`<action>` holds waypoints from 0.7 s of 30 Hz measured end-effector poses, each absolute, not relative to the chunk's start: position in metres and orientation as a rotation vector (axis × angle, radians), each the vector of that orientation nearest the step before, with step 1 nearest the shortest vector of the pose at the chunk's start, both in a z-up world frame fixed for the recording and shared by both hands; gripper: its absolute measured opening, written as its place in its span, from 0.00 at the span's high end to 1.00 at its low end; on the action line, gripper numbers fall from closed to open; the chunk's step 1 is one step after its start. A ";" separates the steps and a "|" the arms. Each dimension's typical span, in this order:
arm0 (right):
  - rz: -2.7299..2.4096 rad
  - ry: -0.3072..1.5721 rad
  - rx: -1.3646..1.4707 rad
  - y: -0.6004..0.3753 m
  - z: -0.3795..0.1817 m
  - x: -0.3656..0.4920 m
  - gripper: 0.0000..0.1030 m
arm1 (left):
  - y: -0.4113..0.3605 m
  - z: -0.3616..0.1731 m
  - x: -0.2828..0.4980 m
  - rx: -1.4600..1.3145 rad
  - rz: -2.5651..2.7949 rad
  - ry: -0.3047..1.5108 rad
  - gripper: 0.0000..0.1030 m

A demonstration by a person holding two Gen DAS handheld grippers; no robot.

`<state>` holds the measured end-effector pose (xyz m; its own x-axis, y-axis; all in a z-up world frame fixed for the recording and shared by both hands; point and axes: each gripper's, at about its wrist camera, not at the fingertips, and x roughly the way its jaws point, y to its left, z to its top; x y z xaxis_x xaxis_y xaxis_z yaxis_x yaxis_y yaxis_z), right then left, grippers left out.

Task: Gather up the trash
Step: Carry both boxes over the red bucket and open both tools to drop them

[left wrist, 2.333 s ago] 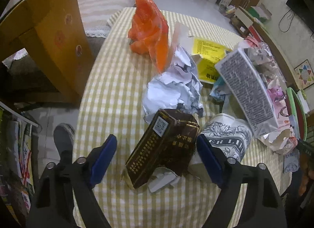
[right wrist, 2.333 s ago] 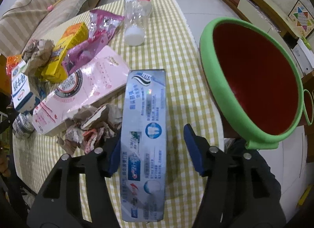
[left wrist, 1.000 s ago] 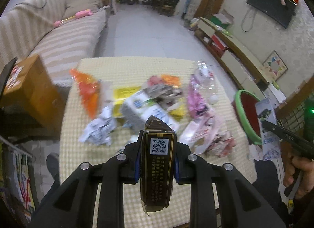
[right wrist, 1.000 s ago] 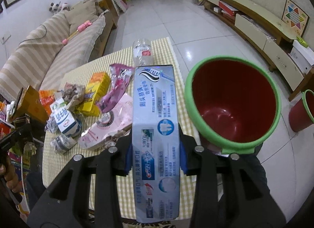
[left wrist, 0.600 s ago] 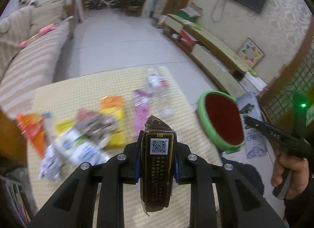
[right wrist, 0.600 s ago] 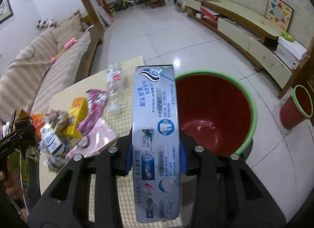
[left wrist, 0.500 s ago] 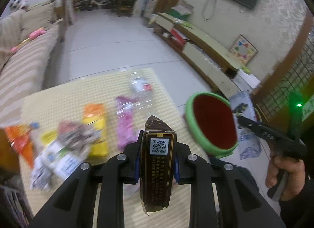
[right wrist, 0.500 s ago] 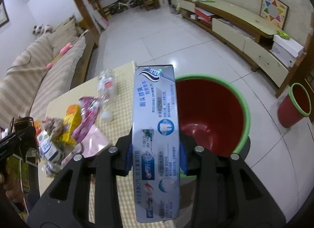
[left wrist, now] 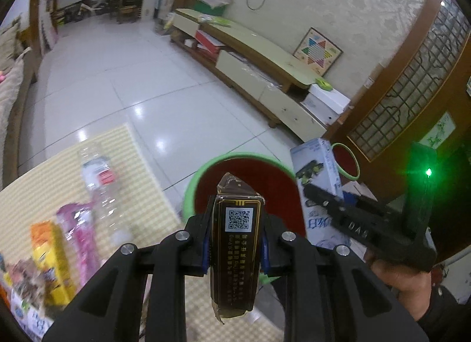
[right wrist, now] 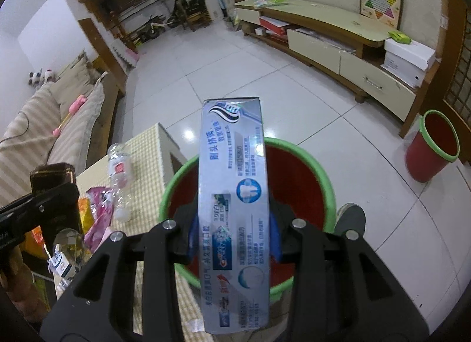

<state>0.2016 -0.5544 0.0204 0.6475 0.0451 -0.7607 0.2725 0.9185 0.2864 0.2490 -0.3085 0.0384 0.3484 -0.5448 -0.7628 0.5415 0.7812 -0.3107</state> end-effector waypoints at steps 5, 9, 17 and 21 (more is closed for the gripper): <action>-0.146 0.870 0.418 -0.567 0.009 0.204 0.65 | -0.338 0.025 0.261 0.009 -0.722 1.011 0.79; -0.149 0.884 0.427 -0.572 -0.002 0.207 0.65 | -0.352 0.013 0.270 0.014 -0.725 1.037 0.79; -0.148 0.915 0.428 -0.572 -0.015 0.212 0.65 | -0.364 -0.011 0.288 0.022 -0.688 1.085 0.77; -0.155 0.915 0.406 -0.567 -0.014 0.214 0.52 | -0.360 -0.012 0.293 -0.002 -0.670 1.088 0.34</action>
